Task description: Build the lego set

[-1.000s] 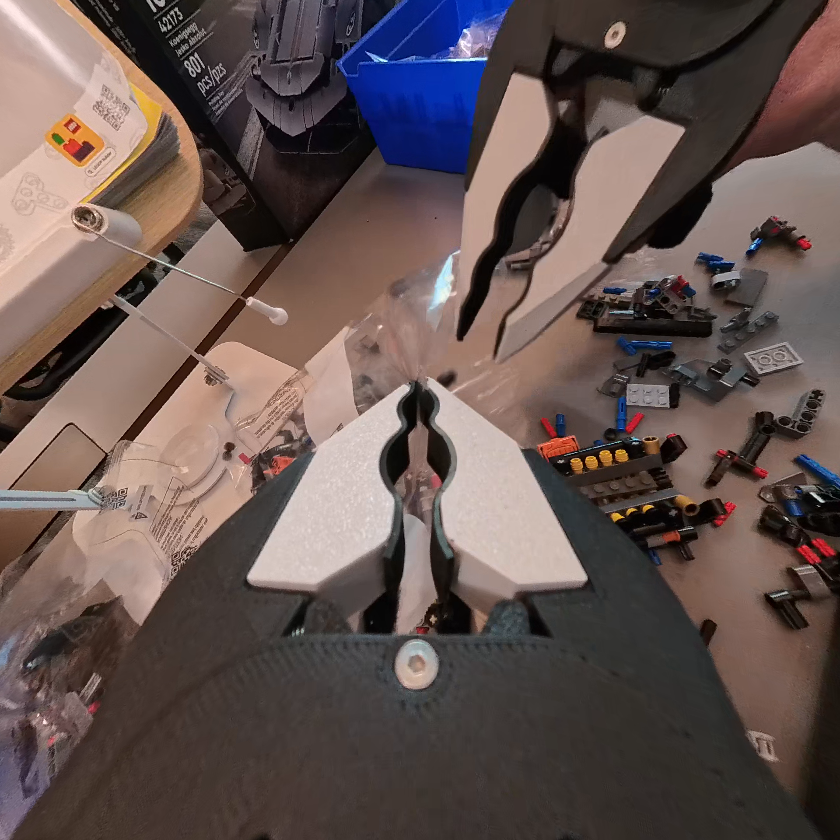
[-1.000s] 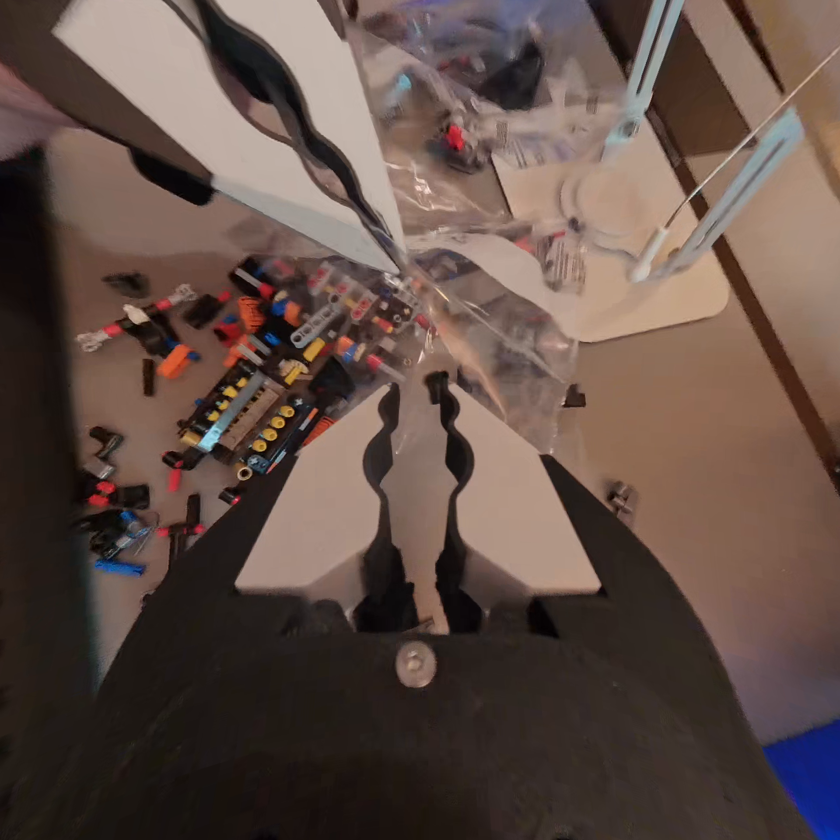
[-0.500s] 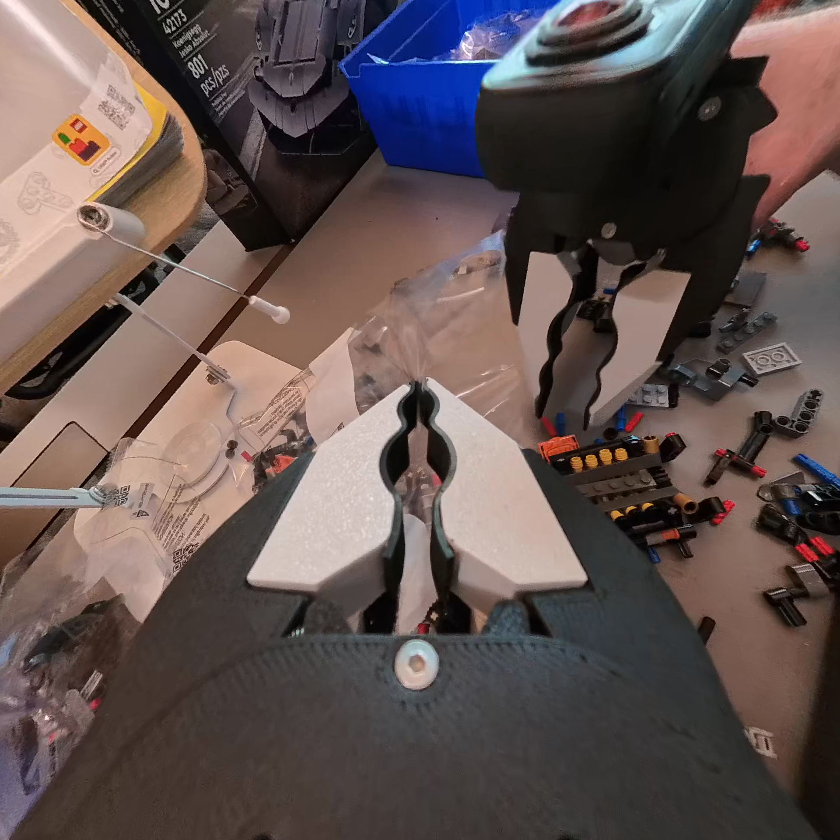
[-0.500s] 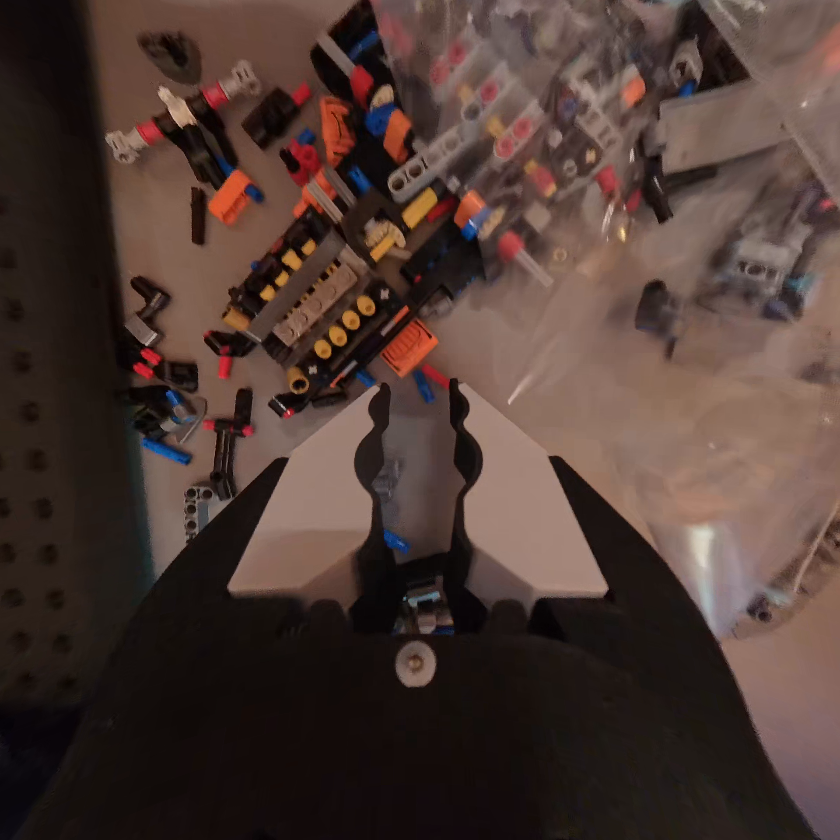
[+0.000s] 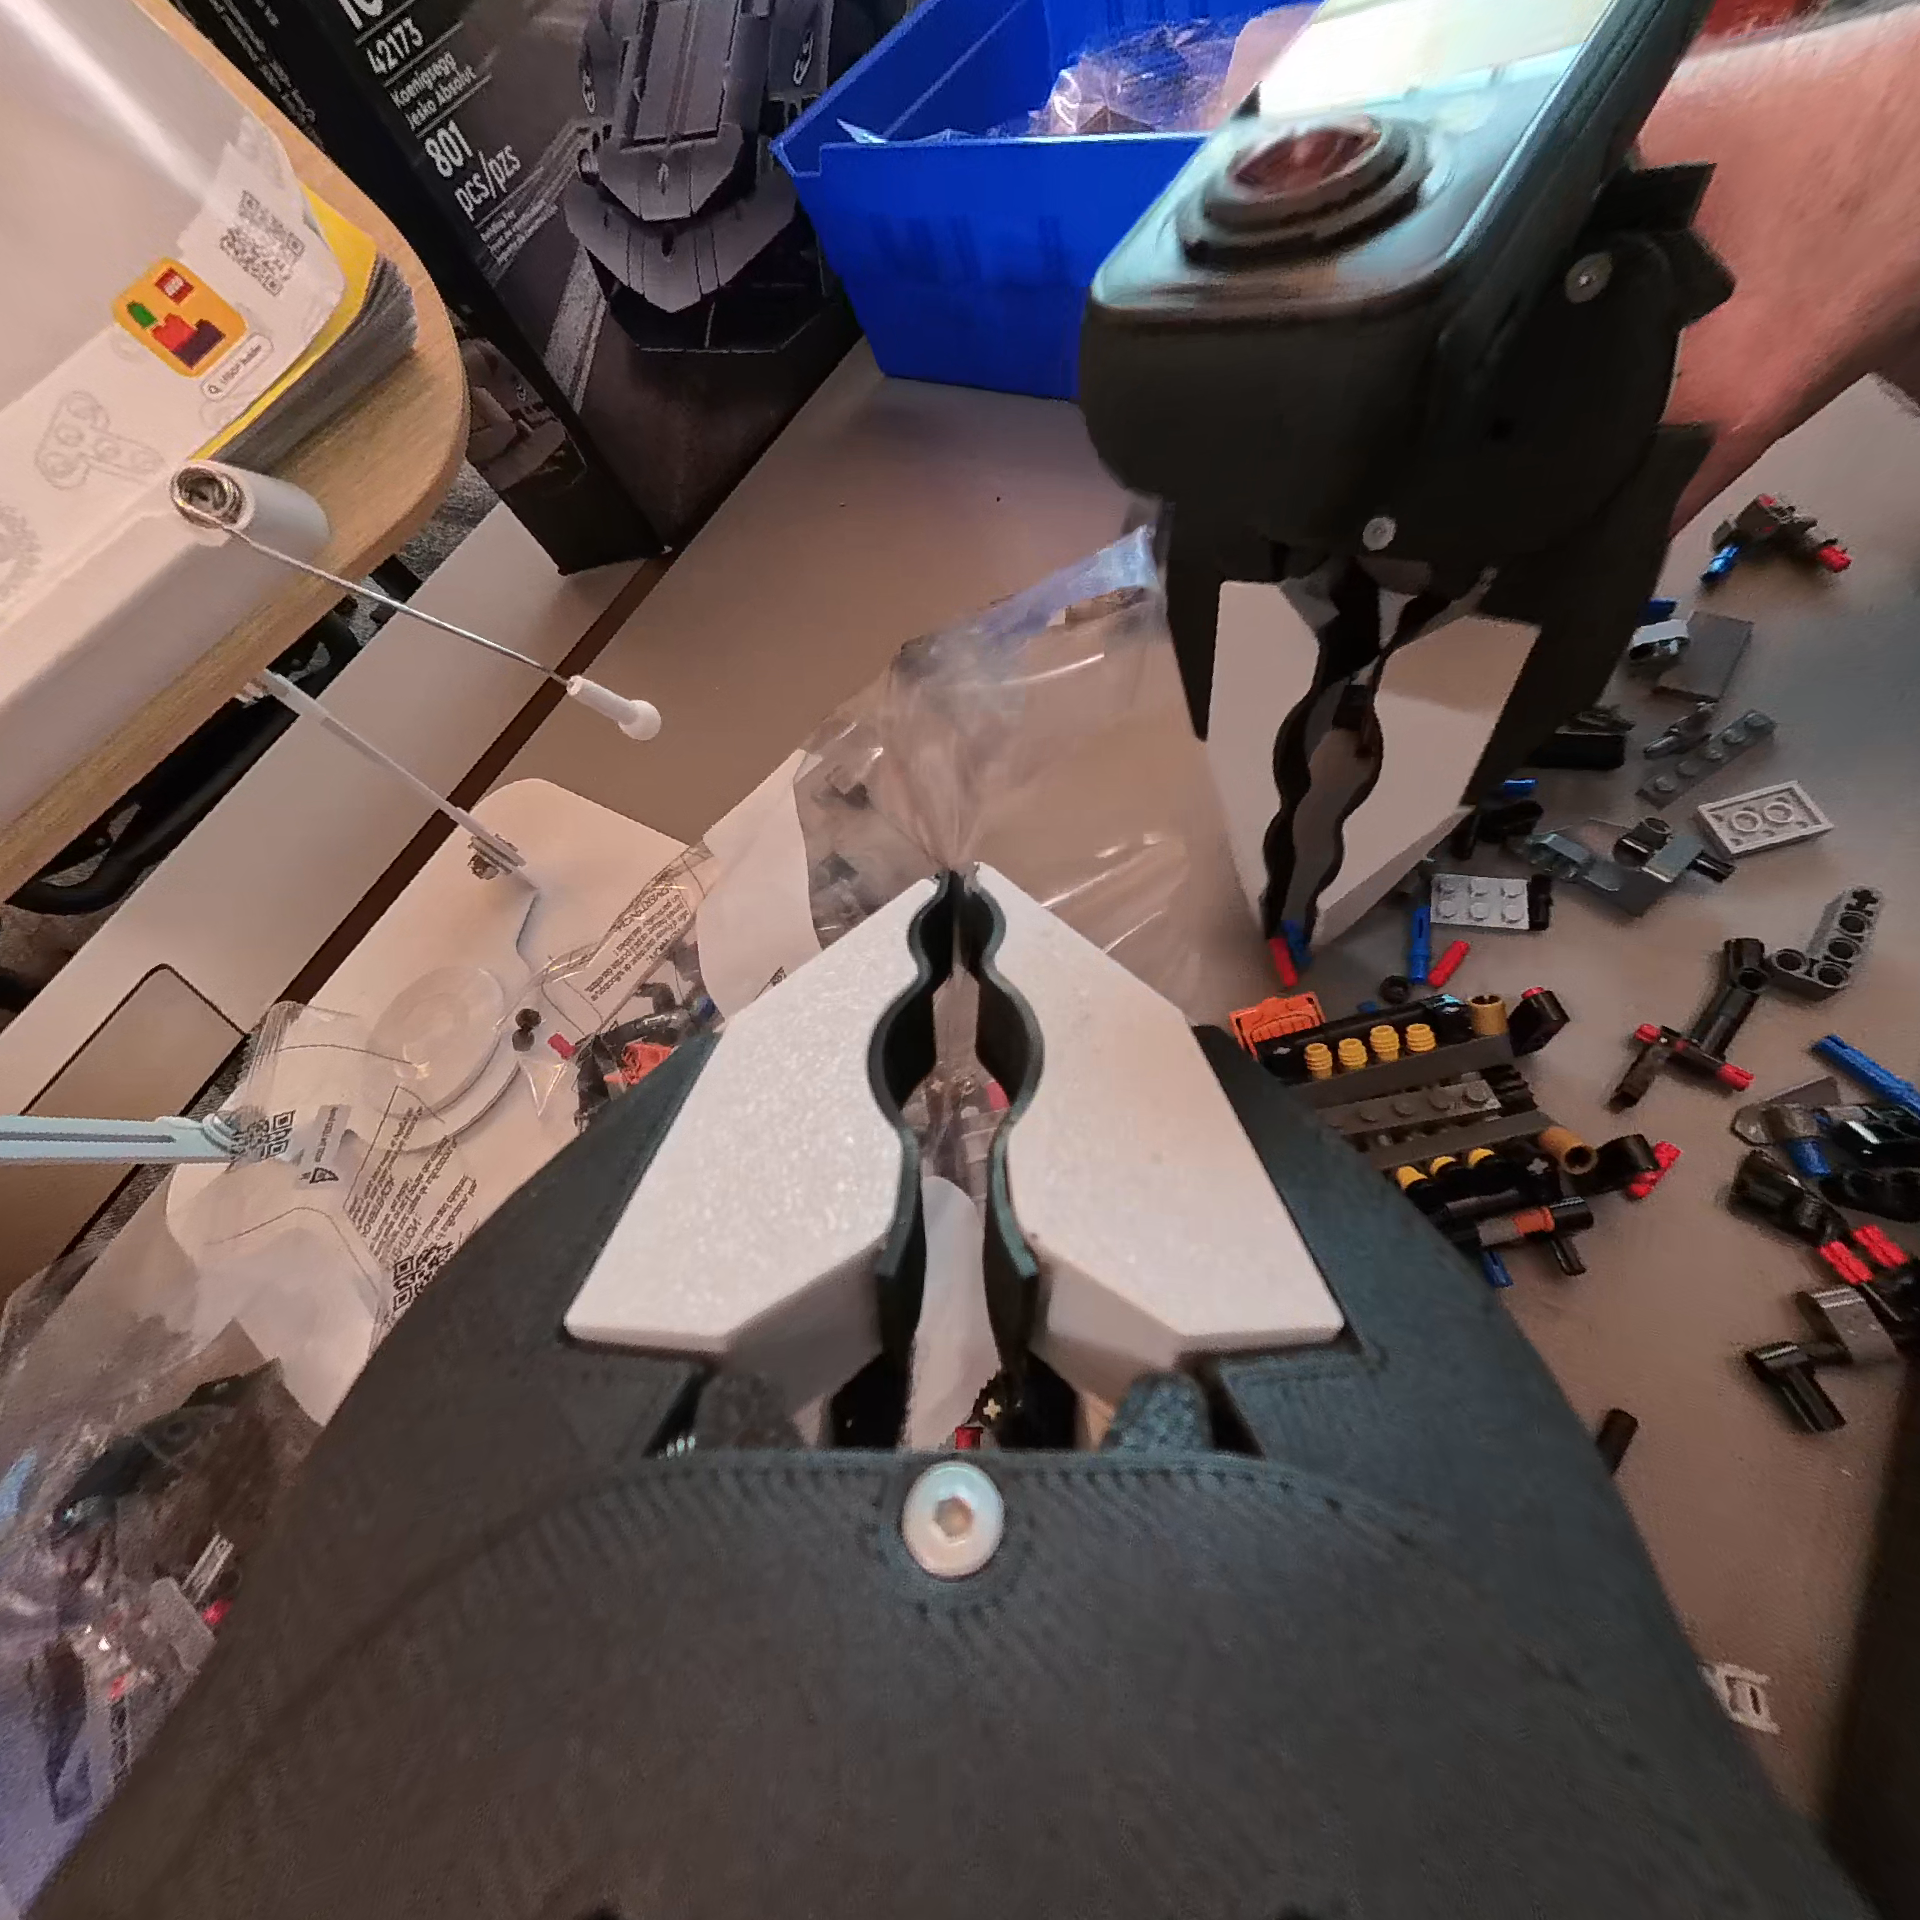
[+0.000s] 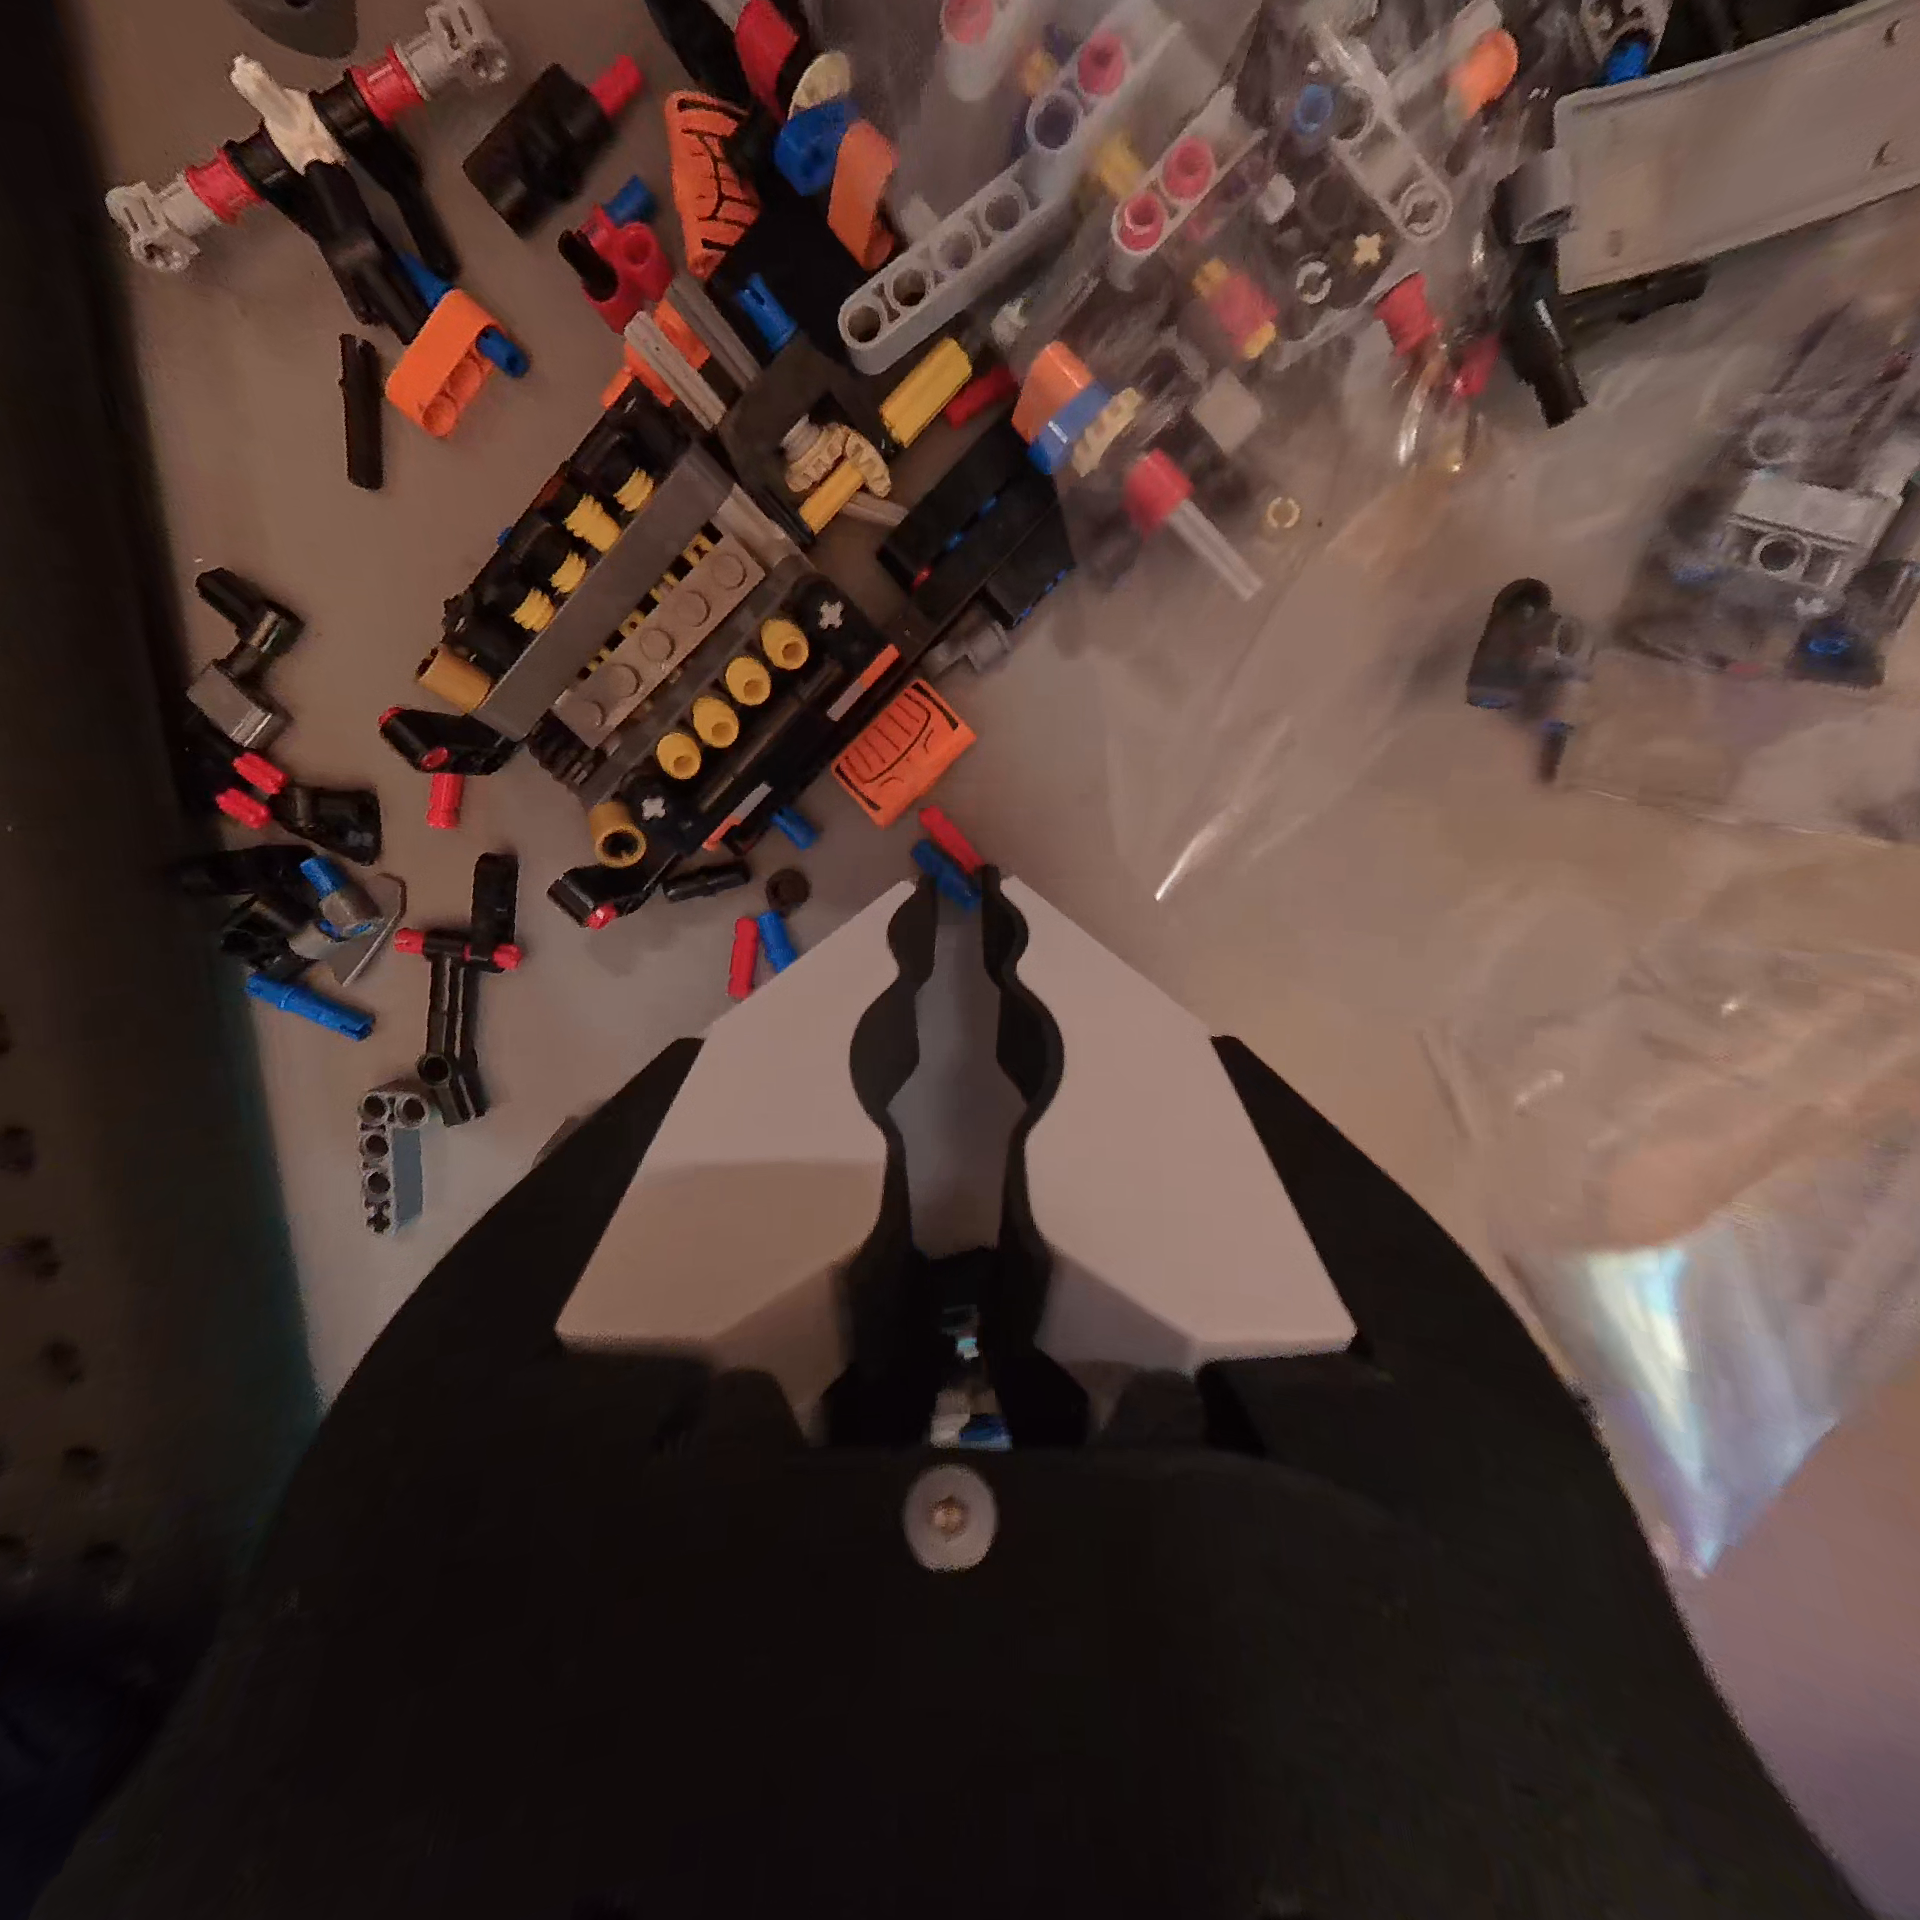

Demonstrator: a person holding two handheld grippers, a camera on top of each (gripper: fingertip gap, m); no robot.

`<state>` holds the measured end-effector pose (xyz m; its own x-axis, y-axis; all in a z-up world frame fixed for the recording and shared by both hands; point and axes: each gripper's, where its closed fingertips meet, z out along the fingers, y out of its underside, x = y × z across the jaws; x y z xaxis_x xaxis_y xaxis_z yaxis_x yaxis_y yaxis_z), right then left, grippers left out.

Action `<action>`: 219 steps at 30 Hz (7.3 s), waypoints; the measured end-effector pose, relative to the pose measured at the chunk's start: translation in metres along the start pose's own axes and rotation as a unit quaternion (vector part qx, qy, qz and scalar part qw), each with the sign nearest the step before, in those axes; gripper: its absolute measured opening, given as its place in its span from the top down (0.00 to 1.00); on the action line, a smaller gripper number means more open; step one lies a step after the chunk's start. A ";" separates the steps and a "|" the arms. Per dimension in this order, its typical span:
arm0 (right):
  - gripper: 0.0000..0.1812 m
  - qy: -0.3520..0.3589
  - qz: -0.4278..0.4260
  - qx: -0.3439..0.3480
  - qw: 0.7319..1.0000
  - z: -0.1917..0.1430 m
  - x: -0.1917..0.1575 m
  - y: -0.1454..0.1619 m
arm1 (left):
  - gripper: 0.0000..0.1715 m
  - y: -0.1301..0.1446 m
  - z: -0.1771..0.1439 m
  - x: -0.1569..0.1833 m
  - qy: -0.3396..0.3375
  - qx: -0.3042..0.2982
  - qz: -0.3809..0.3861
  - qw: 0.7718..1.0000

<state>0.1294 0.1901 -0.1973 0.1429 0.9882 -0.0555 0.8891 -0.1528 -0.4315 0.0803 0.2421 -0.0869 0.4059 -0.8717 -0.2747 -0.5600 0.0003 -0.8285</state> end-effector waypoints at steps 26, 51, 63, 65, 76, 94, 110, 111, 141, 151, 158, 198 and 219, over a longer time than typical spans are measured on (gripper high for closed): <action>0.90 -0.027 0.000 -0.005 1.000 -0.005 -0.015 0.006 | 1.00 0.002 0.005 0.003 0.002 -0.008 0.005 1.000; 0.94 0.004 0.003 0.012 1.000 0.006 -0.004 -0.014 | 1.00 0.003 0.005 0.003 0.001 -0.011 0.007 1.000; 0.95 0.004 -0.001 0.066 0.998 -0.031 -0.009 -0.015 | 1.00 0.003 0.005 0.003 0.001 -0.011 0.008 1.000; 0.95 0.008 0.002 0.099 0.995 -0.041 -0.007 -0.024 | 1.00 0.003 0.006 0.004 0.002 -0.012 0.008 1.000; 0.91 0.108 0.041 0.123 0.986 -0.051 0.032 -0.030 | 1.00 0.005 0.006 0.002 -0.001 -0.016 0.007 1.000; 0.93 -0.085 0.018 -0.050 0.995 -0.013 -0.042 0.033 | 1.00 0.006 0.006 0.004 0.001 -0.019 0.014 1.000; 0.95 -0.099 0.020 -0.056 0.993 -0.014 -0.047 0.035 | 1.00 0.006 0.007 0.005 0.003 -0.021 0.016 1.000; 0.95 -0.098 0.020 -0.054 0.994 -0.014 -0.046 0.034 | 1.00 0.006 0.007 0.005 0.004 -0.021 0.016 1.000; 0.92 0.146 0.020 0.153 0.977 -0.052 0.038 -0.052 | 1.00 0.008 0.009 0.005 0.004 -0.026 0.016 1.000; 0.91 -0.019 0.034 0.034 0.999 -0.048 -0.017 0.019 | 1.00 0.008 0.008 0.006 0.004 -0.027 0.019 0.999; 0.91 -0.042 0.046 -0.035 0.997 -0.028 -0.023 0.038 | 1.00 0.008 0.008 0.005 0.003 -0.025 0.018 1.000; 0.91 -0.057 -0.008 0.005 0.998 -0.022 -0.034 0.011 | 1.00 0.008 0.010 0.007 0.005 -0.027 0.018 0.999; 0.99 -0.075 -0.018 -0.016 0.997 -0.015 -0.042 0.015 | 1.00 0.008 0.010 0.007 0.004 -0.028 0.020 0.999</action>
<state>0.1433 0.1457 -0.1876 0.0464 0.9834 -0.1752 0.9066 -0.1151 -0.4060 0.0856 0.2412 -0.1005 0.3767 -0.8755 -0.3026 -0.6150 0.0079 -0.7885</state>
